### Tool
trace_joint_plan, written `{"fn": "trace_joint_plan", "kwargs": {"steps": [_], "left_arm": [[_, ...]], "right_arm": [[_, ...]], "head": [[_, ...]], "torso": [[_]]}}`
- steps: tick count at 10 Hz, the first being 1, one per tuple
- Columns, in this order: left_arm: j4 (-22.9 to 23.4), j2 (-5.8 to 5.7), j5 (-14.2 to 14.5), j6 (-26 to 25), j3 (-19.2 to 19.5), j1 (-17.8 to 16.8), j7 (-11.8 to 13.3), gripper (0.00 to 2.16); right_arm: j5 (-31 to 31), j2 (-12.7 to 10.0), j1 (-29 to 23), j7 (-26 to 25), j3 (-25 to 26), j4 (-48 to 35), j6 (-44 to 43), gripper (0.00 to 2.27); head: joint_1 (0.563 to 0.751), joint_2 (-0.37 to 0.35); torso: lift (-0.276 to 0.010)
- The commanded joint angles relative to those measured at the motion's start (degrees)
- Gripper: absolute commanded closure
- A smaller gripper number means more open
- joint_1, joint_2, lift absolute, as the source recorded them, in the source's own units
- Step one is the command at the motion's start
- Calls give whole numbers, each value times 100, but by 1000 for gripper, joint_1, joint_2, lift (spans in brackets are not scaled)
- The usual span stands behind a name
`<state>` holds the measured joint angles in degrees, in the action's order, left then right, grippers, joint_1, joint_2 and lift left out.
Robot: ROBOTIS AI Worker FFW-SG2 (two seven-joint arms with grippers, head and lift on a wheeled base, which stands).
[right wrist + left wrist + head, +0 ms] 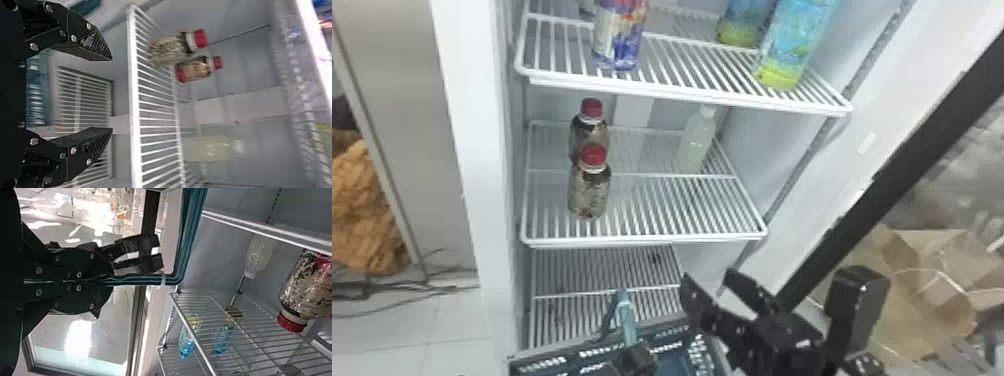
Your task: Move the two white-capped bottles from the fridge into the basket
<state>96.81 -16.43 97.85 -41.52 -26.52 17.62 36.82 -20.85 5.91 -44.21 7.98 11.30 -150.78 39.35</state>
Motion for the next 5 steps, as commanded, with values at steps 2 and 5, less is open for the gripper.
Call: {"fn": "trace_joint_plan", "kwargs": {"steps": [2,5], "left_arm": [[1,0,7,4,1,10,0,1119],[1,9,-5,-10,1,-5,0,1119]], "right_arm": [[120,-3,540,-7,-45,530,-814,461],[292,94,1483,-7,-274,1599,-1517,202]], "head": [[695,-350],[695,-350]], "torso": [[-260],[-260]]}}
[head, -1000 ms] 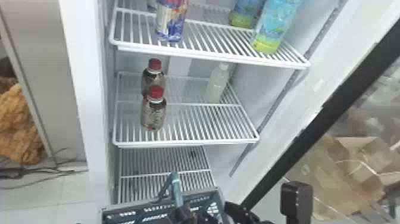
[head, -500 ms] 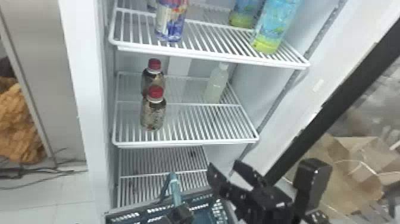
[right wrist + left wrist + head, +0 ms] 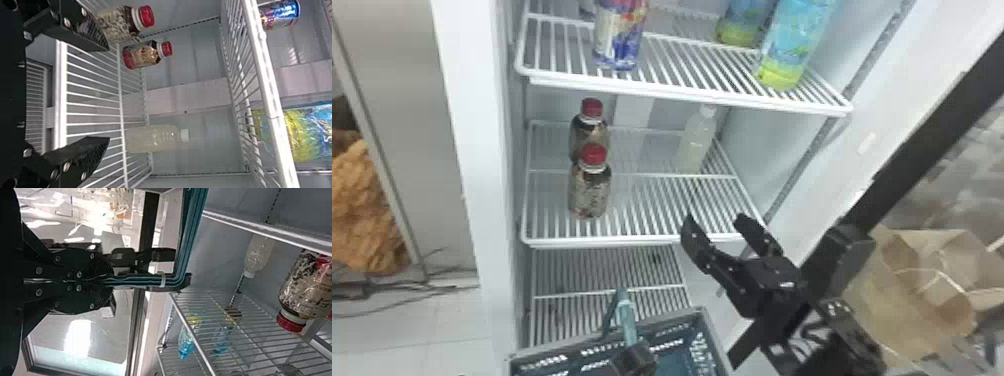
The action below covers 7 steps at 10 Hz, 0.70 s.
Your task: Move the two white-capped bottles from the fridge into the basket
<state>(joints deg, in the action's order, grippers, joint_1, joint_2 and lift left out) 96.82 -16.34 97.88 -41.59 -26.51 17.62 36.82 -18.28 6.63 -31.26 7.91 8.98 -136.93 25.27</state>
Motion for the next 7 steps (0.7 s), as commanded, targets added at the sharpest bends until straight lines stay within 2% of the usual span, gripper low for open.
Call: {"fn": "trace_joint_plan", "kwargs": {"steps": [1,4,7], "left_arm": [[0,0,4,-3,0,-5,0,1119],[0,9,4,-3,-12,-5,0,1119],[0,9,4,-3,-23,-5,0,1119]], "right_arm": [[57,23,398,0,-52,524,-305,91],[274,5,1157,0,-235,1719,-1008,68],[480,14,1720,-44,-224,2506,-1430,65]], "head": [[695,-350],[695,-350],[695,-350]], "torso": [[-260],[-260],[-260]]}}
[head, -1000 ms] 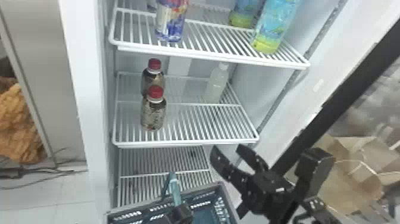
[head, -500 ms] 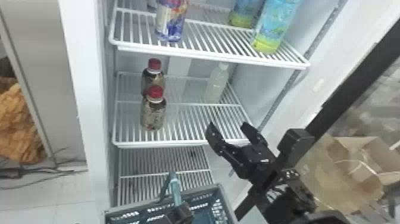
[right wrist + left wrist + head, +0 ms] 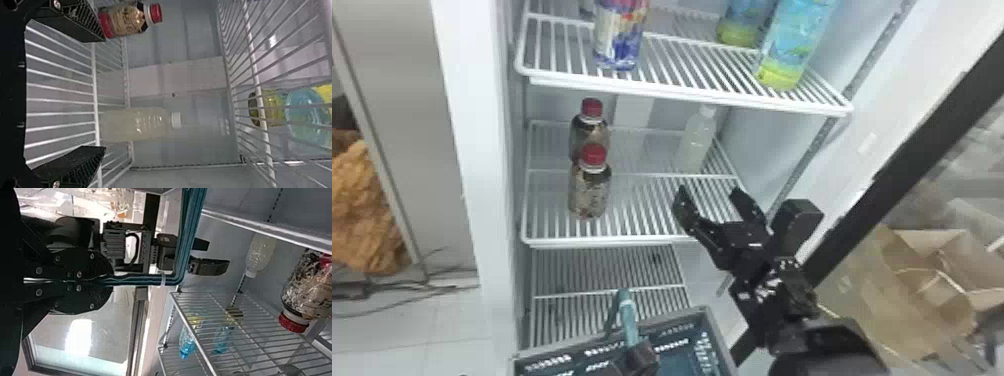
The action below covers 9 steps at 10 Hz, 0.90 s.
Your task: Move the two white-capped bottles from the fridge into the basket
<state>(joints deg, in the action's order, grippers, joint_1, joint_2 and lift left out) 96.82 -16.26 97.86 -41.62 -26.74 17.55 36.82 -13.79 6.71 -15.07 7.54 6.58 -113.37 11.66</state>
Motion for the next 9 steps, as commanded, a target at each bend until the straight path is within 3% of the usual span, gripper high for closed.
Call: {"fn": "trace_joint_plan", "kwargs": {"steps": [1,6,9], "left_arm": [[0,0,6,14,11,3,0,1119],[0,0,17,14,-11,-11,-8,1119],[0,0,40,14,-11,-25,-17,1119]], "right_arm": [[30,14,284,-7,16,403,-196,65],[156,76,1578,90,-76,2316,-1125,82],[53,85,2070,142,-98,3005,-1153,82]], "head": [[695,-350],[695,-350],[695,-350]], "torso": [[-260],[-260],[-260]]}}
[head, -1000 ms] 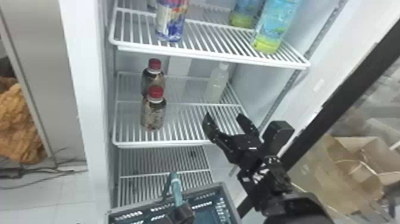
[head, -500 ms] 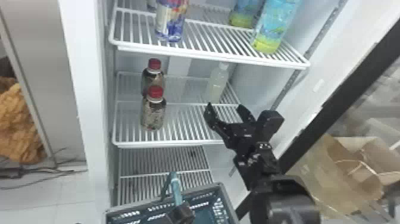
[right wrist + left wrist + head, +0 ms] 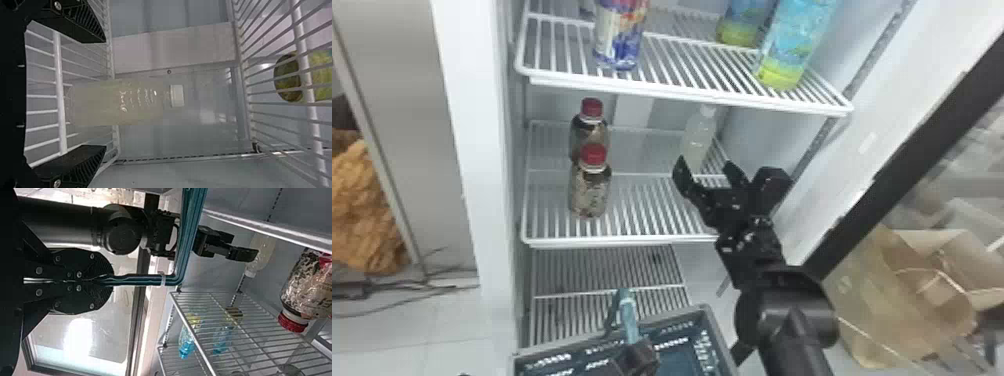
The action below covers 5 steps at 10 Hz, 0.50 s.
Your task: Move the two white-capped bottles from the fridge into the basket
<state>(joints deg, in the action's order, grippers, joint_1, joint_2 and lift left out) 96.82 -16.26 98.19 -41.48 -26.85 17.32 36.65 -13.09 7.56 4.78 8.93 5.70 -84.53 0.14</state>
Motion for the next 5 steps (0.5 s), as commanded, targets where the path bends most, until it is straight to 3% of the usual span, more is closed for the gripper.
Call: {"fn": "trace_joint_plan", "kwargs": {"steps": [1,5], "left_arm": [[0,-9,7,0,-11,-17,1,1119],[0,-9,30,0,-57,-73,-8,1119]], "right_arm": [[-16,18,296,-5,-124,417,-169,84],[98,70,816,-269,-398,951,-295,84]], "head": [[695,-350],[695,-350]], "torso": [[-260],[-260]]}}
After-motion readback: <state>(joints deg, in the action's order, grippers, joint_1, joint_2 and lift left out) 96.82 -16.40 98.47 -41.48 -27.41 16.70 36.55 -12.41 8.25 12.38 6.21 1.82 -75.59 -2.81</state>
